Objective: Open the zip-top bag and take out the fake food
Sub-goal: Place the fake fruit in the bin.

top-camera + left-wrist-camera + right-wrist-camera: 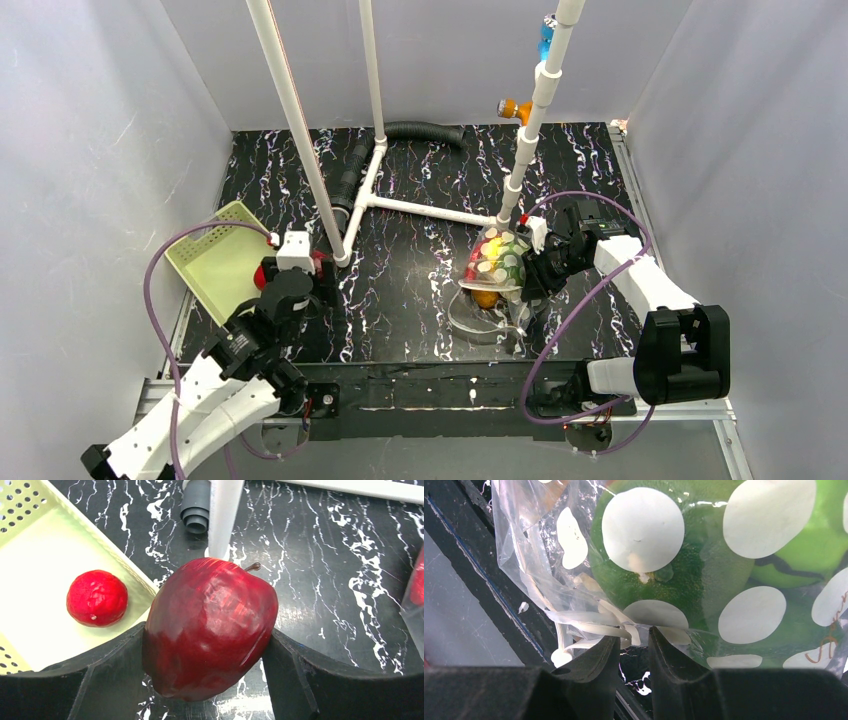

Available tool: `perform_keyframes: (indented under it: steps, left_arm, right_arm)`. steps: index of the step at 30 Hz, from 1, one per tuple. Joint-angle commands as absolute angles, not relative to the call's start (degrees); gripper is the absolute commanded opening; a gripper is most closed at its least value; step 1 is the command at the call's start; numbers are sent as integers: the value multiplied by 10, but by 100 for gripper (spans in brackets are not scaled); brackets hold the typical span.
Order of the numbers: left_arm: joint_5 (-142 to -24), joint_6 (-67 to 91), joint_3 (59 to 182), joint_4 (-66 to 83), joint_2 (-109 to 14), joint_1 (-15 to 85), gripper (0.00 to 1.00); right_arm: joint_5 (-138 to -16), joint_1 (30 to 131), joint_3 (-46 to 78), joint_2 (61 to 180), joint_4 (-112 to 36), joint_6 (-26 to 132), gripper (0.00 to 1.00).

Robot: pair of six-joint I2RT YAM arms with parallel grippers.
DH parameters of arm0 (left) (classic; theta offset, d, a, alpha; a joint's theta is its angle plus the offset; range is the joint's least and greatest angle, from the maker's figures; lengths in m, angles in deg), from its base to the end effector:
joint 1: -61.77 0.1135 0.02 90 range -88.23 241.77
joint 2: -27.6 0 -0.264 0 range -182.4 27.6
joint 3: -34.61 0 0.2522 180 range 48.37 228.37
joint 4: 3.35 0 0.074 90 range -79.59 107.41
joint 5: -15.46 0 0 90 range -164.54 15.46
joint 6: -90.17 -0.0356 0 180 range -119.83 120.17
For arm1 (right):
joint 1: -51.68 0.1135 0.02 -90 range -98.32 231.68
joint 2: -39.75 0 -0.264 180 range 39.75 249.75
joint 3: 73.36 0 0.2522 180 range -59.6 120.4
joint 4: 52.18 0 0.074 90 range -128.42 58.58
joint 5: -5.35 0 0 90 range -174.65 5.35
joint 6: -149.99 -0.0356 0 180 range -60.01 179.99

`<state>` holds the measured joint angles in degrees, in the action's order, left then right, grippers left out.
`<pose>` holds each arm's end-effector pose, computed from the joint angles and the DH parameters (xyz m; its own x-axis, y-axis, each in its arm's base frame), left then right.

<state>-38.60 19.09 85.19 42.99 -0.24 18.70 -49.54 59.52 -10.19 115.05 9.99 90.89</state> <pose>0.0971 -0.0622 0.2931 -0.3285 -0.0522 -0.9430 0.0565 0.9956 -0.0748 0.2226 0.0513 0.2166 -0.6818 -0.5180 -0.5165 -0.7178 0.6097 0.3361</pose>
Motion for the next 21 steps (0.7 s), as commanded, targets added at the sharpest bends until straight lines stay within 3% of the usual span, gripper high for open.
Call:
perform_keyframes:
  steps: [1,14,21]
  left_arm:
    - [-405,187,857,403,-33,240,0]
    - [-513,268,859,337,-156,580,0]
    - [-518,318,872,338,-220,713,11]
  right_arm:
    - [-483,592,-77,1142,112,918,34]
    - [-481,592,-77,1136,115,921,34]
    - [-480,592,-77,1133,116,922,34]
